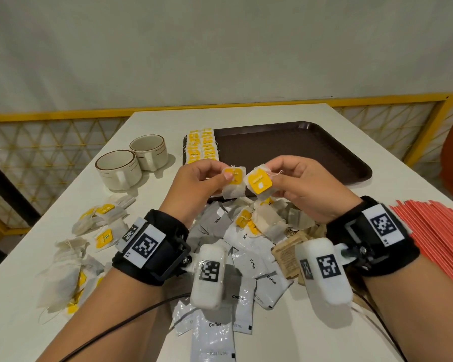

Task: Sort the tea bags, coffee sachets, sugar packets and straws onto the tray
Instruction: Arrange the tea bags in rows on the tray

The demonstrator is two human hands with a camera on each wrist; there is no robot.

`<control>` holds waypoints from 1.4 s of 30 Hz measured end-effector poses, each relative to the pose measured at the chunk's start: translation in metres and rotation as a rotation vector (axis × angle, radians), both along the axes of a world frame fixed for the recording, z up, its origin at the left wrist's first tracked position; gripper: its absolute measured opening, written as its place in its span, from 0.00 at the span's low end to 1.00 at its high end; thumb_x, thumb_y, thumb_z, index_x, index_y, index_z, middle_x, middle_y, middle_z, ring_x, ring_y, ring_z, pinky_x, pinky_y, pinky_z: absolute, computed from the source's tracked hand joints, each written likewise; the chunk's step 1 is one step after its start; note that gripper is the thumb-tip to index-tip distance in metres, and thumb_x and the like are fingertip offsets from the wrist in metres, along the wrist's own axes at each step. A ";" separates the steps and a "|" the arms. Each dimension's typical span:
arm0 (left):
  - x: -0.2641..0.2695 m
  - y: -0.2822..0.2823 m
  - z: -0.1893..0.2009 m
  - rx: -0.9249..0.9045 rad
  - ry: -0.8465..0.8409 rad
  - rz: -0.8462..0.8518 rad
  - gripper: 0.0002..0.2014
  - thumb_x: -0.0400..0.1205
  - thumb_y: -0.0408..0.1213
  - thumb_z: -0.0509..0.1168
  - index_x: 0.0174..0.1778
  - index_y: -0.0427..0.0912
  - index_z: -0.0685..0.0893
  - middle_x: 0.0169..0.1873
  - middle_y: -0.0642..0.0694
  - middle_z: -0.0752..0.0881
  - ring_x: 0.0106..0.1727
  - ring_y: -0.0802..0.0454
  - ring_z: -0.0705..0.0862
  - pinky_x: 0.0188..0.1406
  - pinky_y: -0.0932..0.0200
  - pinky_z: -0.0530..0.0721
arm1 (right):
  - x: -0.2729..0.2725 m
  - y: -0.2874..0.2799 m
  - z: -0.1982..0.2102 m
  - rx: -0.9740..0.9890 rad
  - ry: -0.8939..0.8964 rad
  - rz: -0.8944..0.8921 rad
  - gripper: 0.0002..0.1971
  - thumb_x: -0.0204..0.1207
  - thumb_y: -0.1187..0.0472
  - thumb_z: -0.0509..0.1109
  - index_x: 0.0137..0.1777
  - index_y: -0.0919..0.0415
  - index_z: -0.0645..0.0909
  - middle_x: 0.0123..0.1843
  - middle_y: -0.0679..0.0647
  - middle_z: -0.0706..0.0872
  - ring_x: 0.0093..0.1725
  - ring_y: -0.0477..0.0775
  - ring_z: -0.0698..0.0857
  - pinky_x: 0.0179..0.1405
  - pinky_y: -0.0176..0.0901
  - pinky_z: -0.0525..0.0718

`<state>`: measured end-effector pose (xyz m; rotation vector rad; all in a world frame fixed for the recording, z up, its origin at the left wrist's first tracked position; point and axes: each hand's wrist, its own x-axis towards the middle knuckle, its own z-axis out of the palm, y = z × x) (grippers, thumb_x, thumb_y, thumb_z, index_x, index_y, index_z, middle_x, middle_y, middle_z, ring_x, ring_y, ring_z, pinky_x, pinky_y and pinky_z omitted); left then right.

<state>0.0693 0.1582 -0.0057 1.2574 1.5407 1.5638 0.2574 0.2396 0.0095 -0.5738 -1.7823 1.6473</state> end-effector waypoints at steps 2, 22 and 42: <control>0.000 0.000 0.000 0.011 -0.007 0.008 0.04 0.78 0.33 0.70 0.39 0.45 0.87 0.41 0.38 0.87 0.42 0.48 0.85 0.44 0.56 0.87 | 0.000 -0.003 0.002 -0.023 0.041 0.053 0.08 0.68 0.64 0.72 0.47 0.63 0.84 0.42 0.56 0.89 0.40 0.53 0.87 0.39 0.37 0.84; 0.010 -0.004 0.001 -0.055 -0.085 -0.076 0.06 0.80 0.28 0.67 0.41 0.40 0.87 0.30 0.49 0.89 0.30 0.57 0.86 0.33 0.66 0.84 | -0.007 -0.006 -0.003 -0.070 -0.093 -0.044 0.06 0.76 0.76 0.67 0.48 0.71 0.85 0.44 0.63 0.87 0.38 0.54 0.85 0.41 0.39 0.88; 0.029 -0.006 0.001 0.036 -0.105 -0.133 0.12 0.72 0.46 0.70 0.48 0.46 0.91 0.47 0.41 0.91 0.51 0.43 0.89 0.57 0.44 0.85 | -0.009 -0.005 0.017 0.029 -0.280 -0.070 0.10 0.68 0.80 0.73 0.38 0.66 0.79 0.34 0.64 0.82 0.30 0.55 0.81 0.28 0.39 0.81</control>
